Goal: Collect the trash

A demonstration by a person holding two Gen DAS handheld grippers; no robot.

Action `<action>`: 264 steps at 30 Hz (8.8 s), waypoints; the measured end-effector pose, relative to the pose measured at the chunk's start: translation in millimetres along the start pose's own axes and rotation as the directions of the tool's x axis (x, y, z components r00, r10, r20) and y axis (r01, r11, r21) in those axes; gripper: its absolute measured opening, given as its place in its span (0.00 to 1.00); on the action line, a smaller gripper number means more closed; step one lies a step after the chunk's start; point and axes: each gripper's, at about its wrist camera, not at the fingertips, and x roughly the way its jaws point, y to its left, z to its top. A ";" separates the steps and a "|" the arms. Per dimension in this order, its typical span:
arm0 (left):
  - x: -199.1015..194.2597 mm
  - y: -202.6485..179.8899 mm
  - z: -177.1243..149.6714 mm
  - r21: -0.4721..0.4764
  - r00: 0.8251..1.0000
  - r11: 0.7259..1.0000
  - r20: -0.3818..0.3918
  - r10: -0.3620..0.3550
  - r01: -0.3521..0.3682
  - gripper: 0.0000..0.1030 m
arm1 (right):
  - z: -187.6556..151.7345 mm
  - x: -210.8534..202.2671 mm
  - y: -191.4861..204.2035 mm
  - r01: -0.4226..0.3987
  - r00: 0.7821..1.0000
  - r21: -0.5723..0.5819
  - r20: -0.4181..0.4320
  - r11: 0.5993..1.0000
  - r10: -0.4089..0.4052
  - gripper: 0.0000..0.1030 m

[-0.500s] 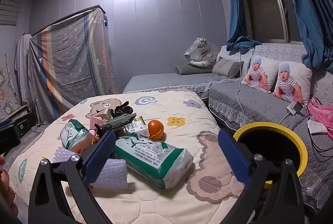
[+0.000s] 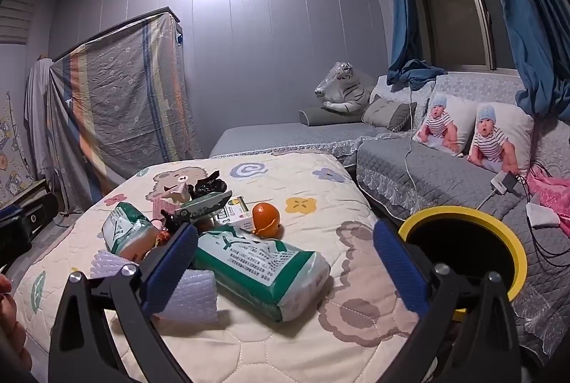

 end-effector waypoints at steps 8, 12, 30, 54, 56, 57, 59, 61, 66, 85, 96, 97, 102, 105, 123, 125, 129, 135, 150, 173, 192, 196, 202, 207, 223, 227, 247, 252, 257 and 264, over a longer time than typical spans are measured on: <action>0.0 -0.3 -0.2 0.002 1.000 1.000 0.001 -0.001 0.001 0.93 | -0.7 1.1 -0.9 -0.001 1.000 0.000 -0.003 1.000 0.001 0.92; 0.4 -1.3 -0.6 0.003 1.000 1.000 0.001 0.000 0.000 0.93 | -1.0 2.0 -1.6 0.000 1.000 0.001 -0.004 1.000 0.000 0.92; 0.5 -3.3 -0.4 0.004 1.000 1.000 0.007 0.001 -0.001 0.93 | -6.0 6.0 -5.4 -0.001 1.000 0.004 -0.008 1.000 0.001 0.92; 0.6 -2.7 0.5 0.005 1.000 1.000 0.007 0.006 -0.006 0.93 | -4.8 6.7 -7.2 -0.002 1.000 0.008 -0.012 1.000 0.002 0.92; 0.6 -2.7 0.3 0.006 1.000 1.000 0.008 0.006 -0.006 0.93 | -5.3 6.7 -7.3 -0.002 1.000 0.007 -0.012 1.000 0.002 0.92; 0.6 -2.7 0.3 0.005 1.000 1.000 0.008 0.005 -0.005 0.93 | -4.8 6.7 -7.4 -0.002 1.000 0.008 -0.012 1.000 0.002 0.92; 0.7 -2.9 0.4 0.005 1.000 1.000 0.008 0.006 -0.006 0.93 | -4.8 6.8 -7.4 -0.002 1.000 0.008 -0.013 1.000 0.002 0.92; 0.9 -2.7 0.4 0.005 1.000 1.000 0.007 0.006 -0.006 0.93 | -5.1 7.0 -7.5 -0.002 1.000 0.008 -0.013 1.000 0.003 0.92; 1.0 -2.6 -0.6 0.006 1.000 1.000 0.006 0.004 -0.004 0.93 | -5.7 7.1 -7.7 -0.002 1.000 0.008 -0.013 1.000 0.002 0.92; 7.3 0.2 -5.0 -0.018 0.998 0.998 -0.012 -0.065 0.065 0.93 | -8.8 10.4 -6.1 -0.006 1.000 0.016 -0.019 1.000 0.006 0.92; 43.0 54.5 -5.0 -0.036 0.994 0.996 -0.067 -0.084 0.081 0.93 | -3.5 15.9 9.5 -0.158 0.987 -0.120 -0.021 0.980 0.157 0.92; 46.4 58.4 -4.9 -0.026 0.994 0.997 -0.075 -0.078 0.076 0.93 | -3.7 17.6 12.0 -0.184 0.983 -0.141 -0.027 0.973 0.182 0.92; 59.0 63.8 -5.3 0.051 0.996 0.998 -0.081 -0.031 0.035 0.93 | -11.4 27.8 22.7 -0.280 0.960 -0.179 -0.081 0.943 0.269 0.92; 67.6 70.5 -6.3 0.019 0.995 0.997 -0.076 -0.069 0.071 0.93 | -19.6 32.9 37.1 -0.343 0.938 -0.218 -0.120 0.914 0.324 0.92; 80.3 27.9 -44.2 0.218 0.905 0.885 -0.208 -0.370 0.412 0.93 | -31.1 83.4 -15.8 -0.368 0.913 -0.360 -0.313 0.857 0.261 0.92; 85.8 22.8 -46.8 0.206 0.892 0.876 -0.225 -0.392 0.437 0.93 | -31.4 94.7 -21.9 -0.396 0.899 -0.338 -0.335 0.854 0.284 0.92; 101.6 8.2 -54.1 0.203 0.876 0.866 -0.269 -0.400 0.457 0.93 | -35.5 115.1 -23.8 -0.423 0.880 -0.342 -0.378 0.840 0.289 0.92; 130.2 -8.1 -58.6 0.153 0.833 0.850 -0.347 -0.431 0.504 0.92 | -34.5 136.1 -23.7 -0.493 0.831 -0.285 -0.435 0.822 0.347 0.92; 149.7 -37.0 -70.4 0.172 0.826 0.849 -0.389 -0.407 0.499 0.47 | -37.7 152.0 -19.9 -0.521 0.773 -0.170 -0.509 0.836 0.379 0.82; 75.4 6.1 -46.5 0.080 0.851 0.863 -0.235 -0.469 0.498 0.38 | -13.3 89.2 -37.7 -0.432 0.866 -0.091 -0.319 0.897 0.385 0.56; 94.8 7.1 -49.3 0.114 0.843 0.868 -0.330 -0.425 0.483 0.47 | -10.8 82.2 -48.0 -0.375 0.891 -0.064 -0.300 0.925 0.341 0.57; 89.1 16.3 -60.6 0.114 0.842 0.867 -0.329 -0.428 0.485 0.76 | -8.1 82.7 -49.5 -0.376 0.889 -0.059 -0.303 0.925 0.342 0.57; 75.9 21.6 -76.5 0.175 0.830 0.848 -0.375 -0.413 0.501 0.71 | -7.1 80.3 -45.9 -0.385 0.887 -0.073 -0.302 0.920 0.348 0.57; 71.8 19.8 -89.1 0.245 0.844 0.847 -0.406 -0.351 0.471 0.35 | -5.1 80.3 -41.7 -0.391 0.887 -0.084 -0.301 0.916 0.351 0.57; 61.4 19.1 -20.8 0.176 0.841 0.841 -0.301 -0.449 0.512 0.19 | -1.3 73.4 -54.6 -0.385 0.895 -0.060 -0.269 0.921 0.356 0.57; 73.4 3.3 -12.3 0.145 0.810 0.820 -0.324 -0.489 0.553 0.19 | -1.3 71.4 -61.7 -0.371 0.901 -0.046 -0.259 0.927 0.348 0.57; 112.0 -40.7 -8.6 0.099 0.768 0.799 -0.367 -0.525 0.593 0.19 | 0.5 66.1 -92.3 -0.266 0.938 -0.021 -0.235 0.964 0.253 0.57; 111.0 -46.3 -0.9 0.103 0.764 0.788 -0.347 -0.544 0.607 0.19 | 2.4 61.4 -97.5 -0.236 0.949 -0.017 -0.218 0.971 0.227 0.57; 114.4 -77.1 13.9 0.126 0.739 0.750 -0.338 -0.583 0.650 0.19 | 12.5 55.1 -121.1 -0.155 0.971 -0.002 -0.183 0.988 0.152 0.57; 121.3 -155.1 27.3 0.174 0.644 0.628 -0.350 -0.680 0.759 0.19 | 24.4 42.0 -171.7 0.133 0.984 0.010 -0.123 0.991 -0.131 0.58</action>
